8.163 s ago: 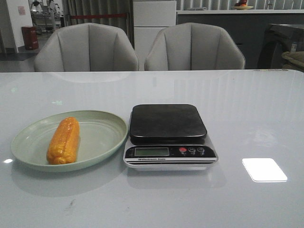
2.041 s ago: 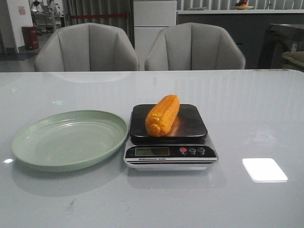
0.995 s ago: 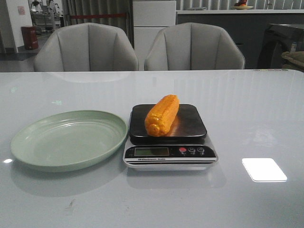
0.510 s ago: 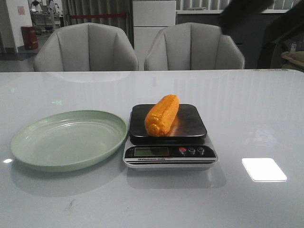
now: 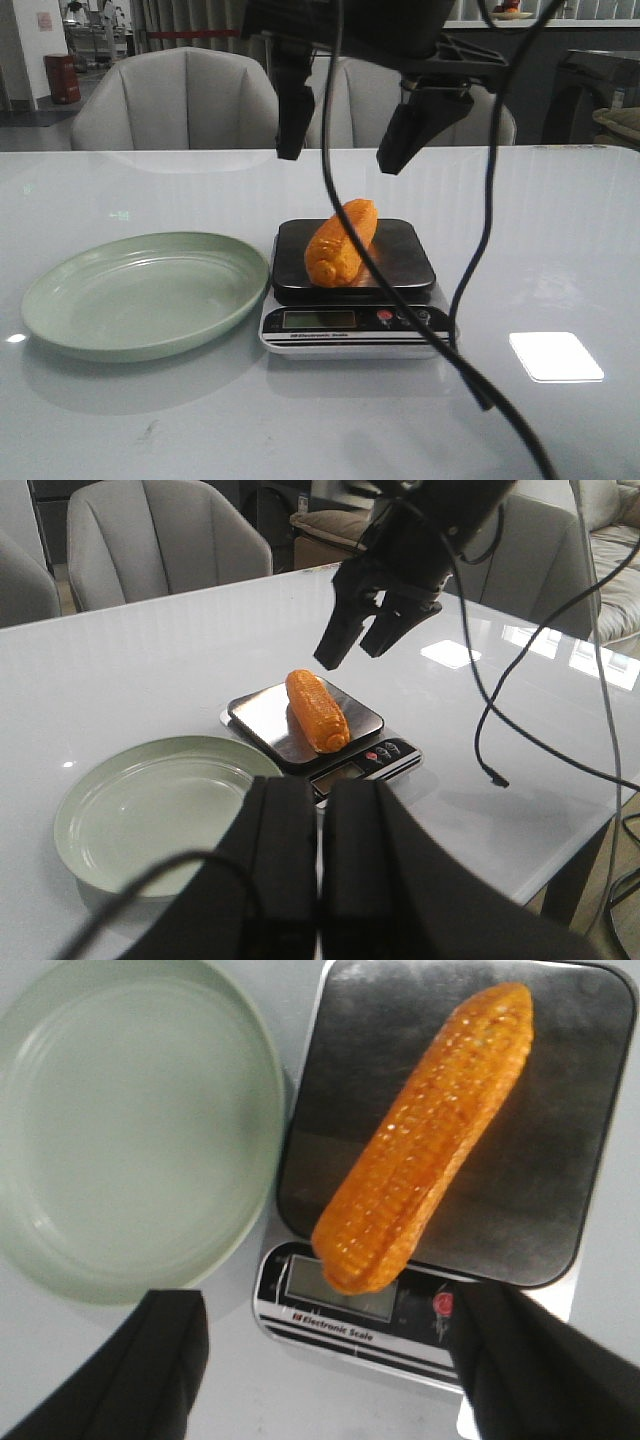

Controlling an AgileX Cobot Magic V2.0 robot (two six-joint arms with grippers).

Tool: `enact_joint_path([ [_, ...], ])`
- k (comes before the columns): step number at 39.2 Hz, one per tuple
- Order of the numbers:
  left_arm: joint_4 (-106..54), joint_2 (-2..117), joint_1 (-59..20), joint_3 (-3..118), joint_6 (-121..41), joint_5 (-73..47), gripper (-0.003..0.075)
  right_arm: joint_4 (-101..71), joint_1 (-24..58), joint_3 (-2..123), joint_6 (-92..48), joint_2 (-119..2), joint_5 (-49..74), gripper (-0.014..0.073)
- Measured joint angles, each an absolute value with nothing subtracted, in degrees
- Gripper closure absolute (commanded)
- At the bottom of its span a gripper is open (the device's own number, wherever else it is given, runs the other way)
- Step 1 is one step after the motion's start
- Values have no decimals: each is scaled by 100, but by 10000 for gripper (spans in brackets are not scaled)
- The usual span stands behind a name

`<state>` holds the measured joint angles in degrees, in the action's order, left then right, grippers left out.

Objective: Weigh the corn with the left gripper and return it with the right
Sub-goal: 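Move the right gripper over the corn on the scale, then grasp the corn with the right gripper and carry it to the plate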

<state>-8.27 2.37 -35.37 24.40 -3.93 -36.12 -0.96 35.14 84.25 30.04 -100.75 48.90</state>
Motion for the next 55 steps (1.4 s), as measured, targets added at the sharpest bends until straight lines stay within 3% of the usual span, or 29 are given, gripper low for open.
enact_joint_path([
  [10, -827, 237, -3537, 2440, -393, -3612, 598, 305, 3616, 9321, 4283, -11060, 5282, -3],
  [21, -827, 237, -3537, 2440, -393, -3612, 598, 380, 3625, 9421, 4822, -11678, 5424, 13],
  [23, -827, 237, -3537, 2440, -393, -3612, 598, 404, 3625, 9421, 4890, -11753, 5424, 54],
  [30, -827, 237, -3537, 2440, -393, -3612, 598, 425, 3600, 9432, 5019, -11877, 5313, 339],
  [35, -827, 237, -3537, 2440, -393, -3612, 598, 425, 3611, 9691, 5033, -11877, 5225, 430],
  [50, -827, 237, -3537, 2440, -393, -3612, 598, 392, 4465, 10020, 4735, -12051, 4408, 420],
  [55, -827, 237, -3537, 2440, -393, -3612, 598, 381, 4732, 10020, 4639, -12319, 4099, 342],
])
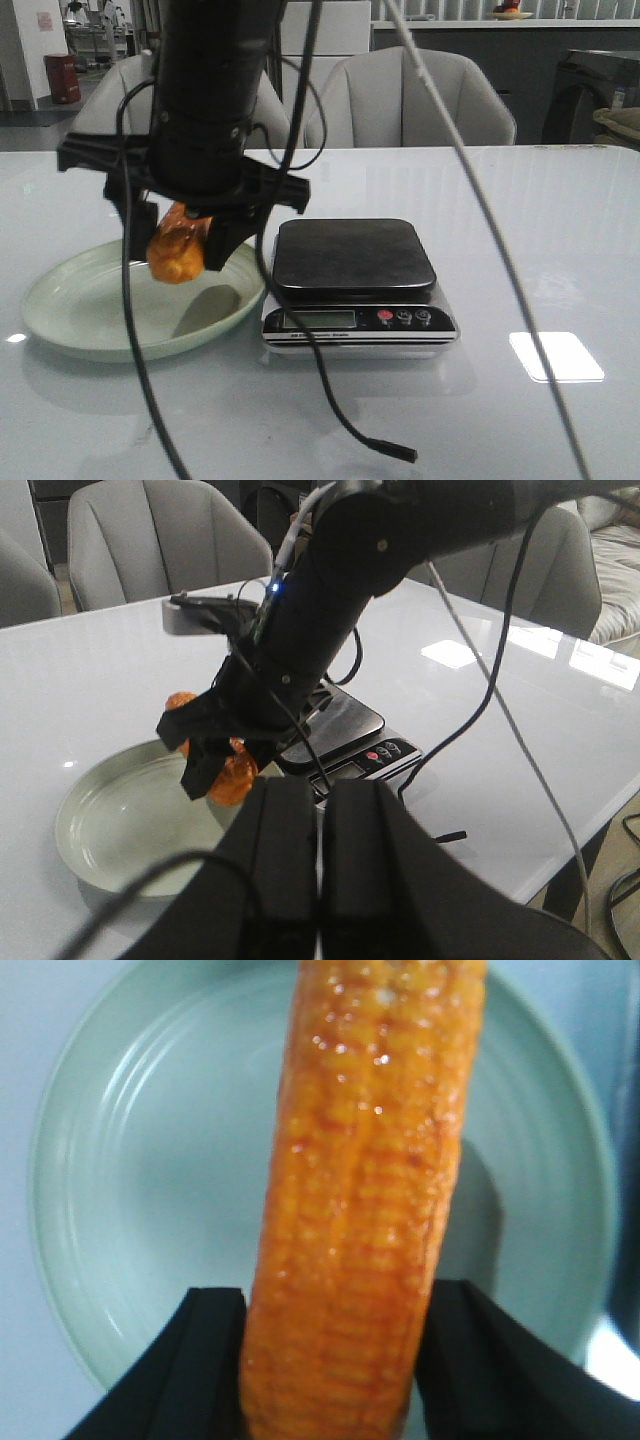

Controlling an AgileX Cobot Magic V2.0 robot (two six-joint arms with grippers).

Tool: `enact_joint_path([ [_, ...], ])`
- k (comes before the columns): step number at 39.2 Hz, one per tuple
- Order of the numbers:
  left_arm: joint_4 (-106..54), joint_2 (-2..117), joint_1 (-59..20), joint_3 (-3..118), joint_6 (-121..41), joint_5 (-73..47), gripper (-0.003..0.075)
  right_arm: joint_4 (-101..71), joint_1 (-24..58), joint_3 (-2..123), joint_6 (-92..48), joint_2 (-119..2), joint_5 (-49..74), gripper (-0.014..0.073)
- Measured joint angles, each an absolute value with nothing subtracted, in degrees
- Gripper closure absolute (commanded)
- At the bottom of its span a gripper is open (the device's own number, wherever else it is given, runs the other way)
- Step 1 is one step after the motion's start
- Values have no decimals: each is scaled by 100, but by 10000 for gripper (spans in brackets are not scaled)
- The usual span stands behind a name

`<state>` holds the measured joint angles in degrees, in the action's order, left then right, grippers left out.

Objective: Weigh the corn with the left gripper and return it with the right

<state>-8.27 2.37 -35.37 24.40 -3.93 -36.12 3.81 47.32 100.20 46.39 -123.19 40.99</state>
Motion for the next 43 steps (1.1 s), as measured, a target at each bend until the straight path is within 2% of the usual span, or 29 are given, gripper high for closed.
enact_joint_path([
  [8, -827, 237, -3537, 2440, -393, -3612, 598, 341, 4893, 10020, 4613, -12569, 3804, 42],
  [11, -827, 237, -3537, 2440, -393, -3612, 598, 290, 4891, 10030, 4613, -12625, 3753, -17],
  [21, -827, 237, -3537, 2440, -393, -3612, 598, 245, 4854, 10044, 4613, -12583, 3790, -13],
  [31, -827, 237, -3537, 2440, -393, -3612, 598, 234, 4535, 10046, 4464, -11823, 4424, -13],
  [43, -827, 237, -3537, 2440, -393, -3612, 598, 52, 3693, 10056, 2559, -10824, 5923, -13],
])
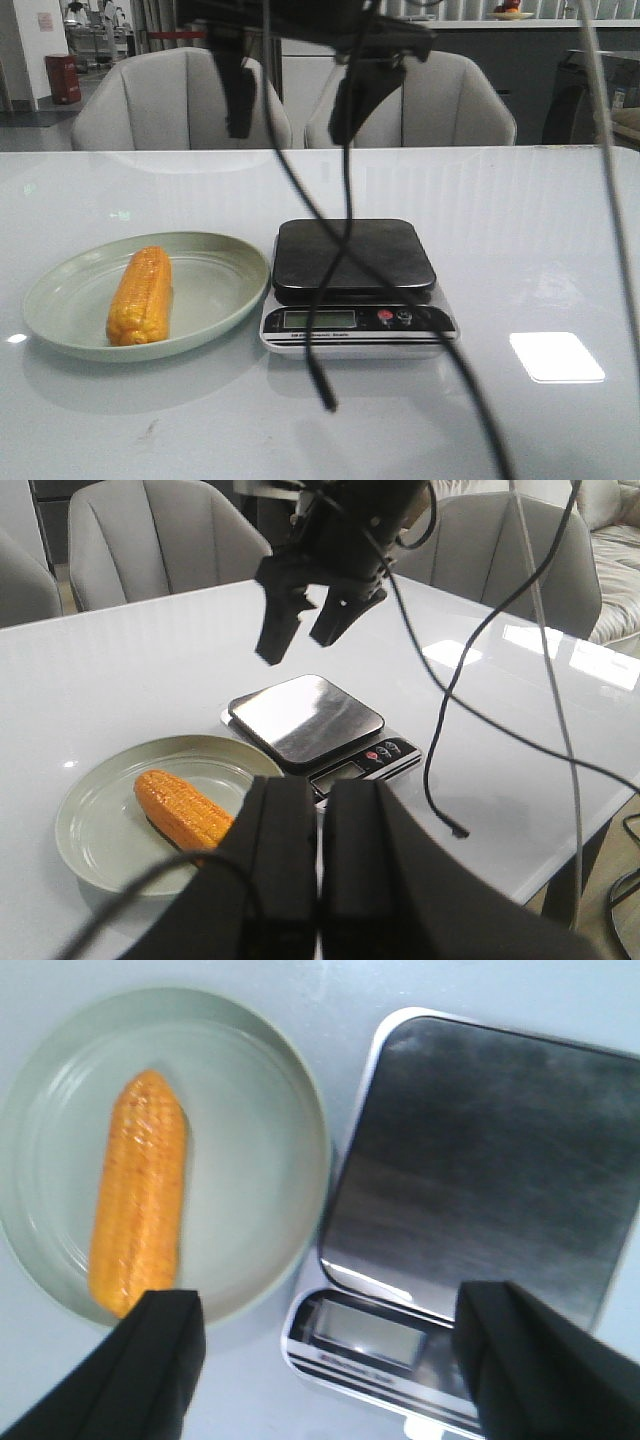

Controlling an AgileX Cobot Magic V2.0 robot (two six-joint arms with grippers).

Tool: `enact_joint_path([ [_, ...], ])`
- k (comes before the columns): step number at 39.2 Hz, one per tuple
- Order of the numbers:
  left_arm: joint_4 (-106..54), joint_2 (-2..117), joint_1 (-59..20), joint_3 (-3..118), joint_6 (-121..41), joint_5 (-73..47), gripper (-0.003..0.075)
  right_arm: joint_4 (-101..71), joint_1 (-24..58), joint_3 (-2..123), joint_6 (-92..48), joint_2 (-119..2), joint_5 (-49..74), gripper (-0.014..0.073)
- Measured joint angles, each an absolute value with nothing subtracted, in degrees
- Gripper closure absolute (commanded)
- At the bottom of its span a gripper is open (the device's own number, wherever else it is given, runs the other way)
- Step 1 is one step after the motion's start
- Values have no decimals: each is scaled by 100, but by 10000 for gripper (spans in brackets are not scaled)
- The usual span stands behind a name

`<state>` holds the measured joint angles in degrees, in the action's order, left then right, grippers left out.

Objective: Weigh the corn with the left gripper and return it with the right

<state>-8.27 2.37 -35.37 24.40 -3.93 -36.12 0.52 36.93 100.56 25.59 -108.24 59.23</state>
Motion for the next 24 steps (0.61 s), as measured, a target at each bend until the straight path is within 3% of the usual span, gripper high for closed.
enact_joint_path([
  [12, -827, 237, -3537, 2440, -393, -3612, 598, -669, 2608, 10056, 607, -9975, 6878, -13],
  [24, -827, 237, -3537, 2440, -393, -3612, 598, -727, 2429, 8729, 357, -8698, 6209, -13],
])
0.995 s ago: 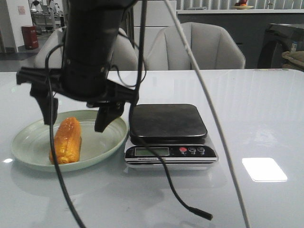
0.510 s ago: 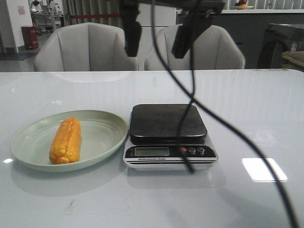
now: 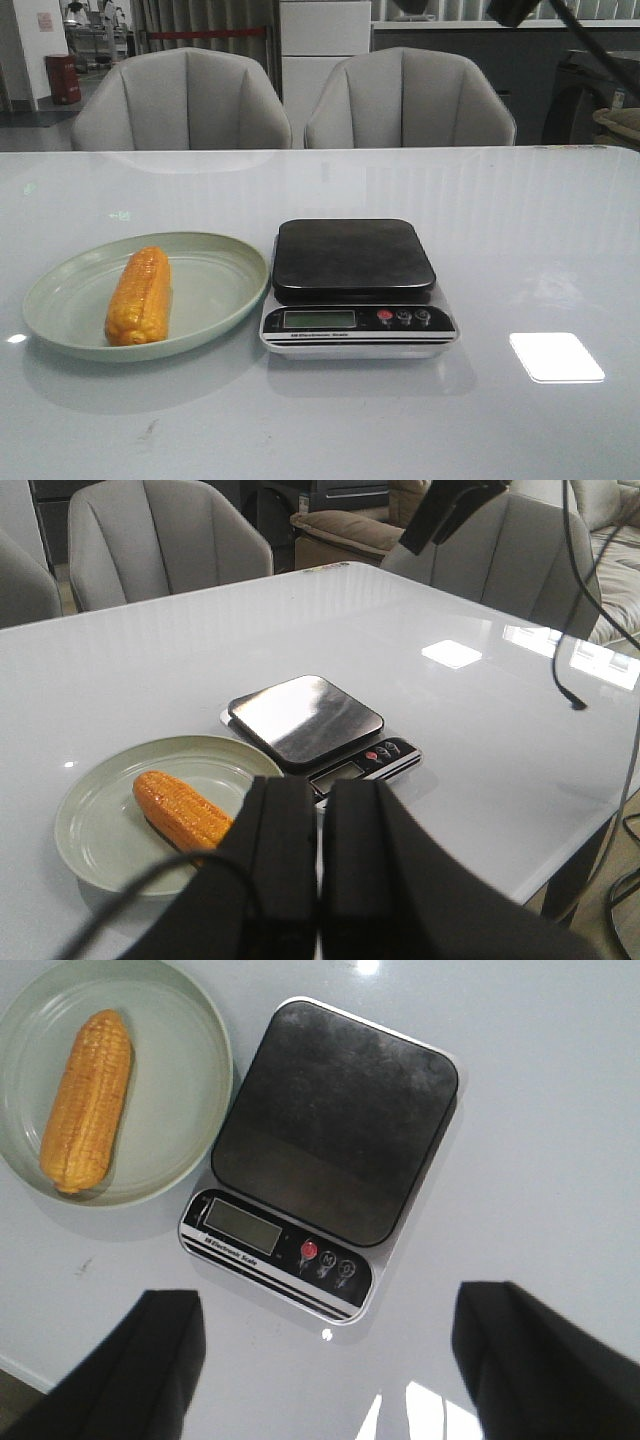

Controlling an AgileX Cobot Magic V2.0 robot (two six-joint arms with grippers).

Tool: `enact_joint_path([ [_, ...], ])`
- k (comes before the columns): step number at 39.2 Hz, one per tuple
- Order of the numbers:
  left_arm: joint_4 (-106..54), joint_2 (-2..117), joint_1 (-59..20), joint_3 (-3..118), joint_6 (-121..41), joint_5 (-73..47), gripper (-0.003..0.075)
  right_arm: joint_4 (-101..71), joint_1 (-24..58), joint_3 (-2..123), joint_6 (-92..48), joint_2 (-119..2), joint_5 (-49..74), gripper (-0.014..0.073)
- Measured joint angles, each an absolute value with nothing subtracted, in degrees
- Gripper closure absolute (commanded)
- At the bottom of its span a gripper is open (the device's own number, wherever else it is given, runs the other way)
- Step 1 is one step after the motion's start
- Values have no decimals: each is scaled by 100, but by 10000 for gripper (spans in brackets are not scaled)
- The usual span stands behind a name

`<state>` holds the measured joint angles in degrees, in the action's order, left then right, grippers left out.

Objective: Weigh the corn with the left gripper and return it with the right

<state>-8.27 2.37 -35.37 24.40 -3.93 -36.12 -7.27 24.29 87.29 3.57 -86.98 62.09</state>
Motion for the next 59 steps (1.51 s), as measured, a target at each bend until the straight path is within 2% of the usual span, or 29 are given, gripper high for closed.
enact_joint_path([
  [19, -827, 237, -3537, 2440, -393, -3612, 598, -740, 2429, 5057, 344, -5212, 4285, -13],
  [33, -827, 237, -3537, 2440, -393, -3612, 598, -740, 2429, 3374, -61, -2522, 3535, -13],
  [42, -827, 237, -3537, 2440, -393, -3612, 598, -751, 2429, 2253, -150, -950, 2391, -13],
  [51, -827, 237, -3537, 2440, -393, -3612, 598, -753, 2429, 1267, -159, -425, 1738, -13],
  [57, -827, 237, -3537, 2440, -393, -3612, 598, -753, 2429, 1173, -159, -425, 1622, -9],
  [59, -827, 237, -3537, 2440, -393, -3612, 598, -753, 2429, 1173, -159, -425, 1593, 22],
])
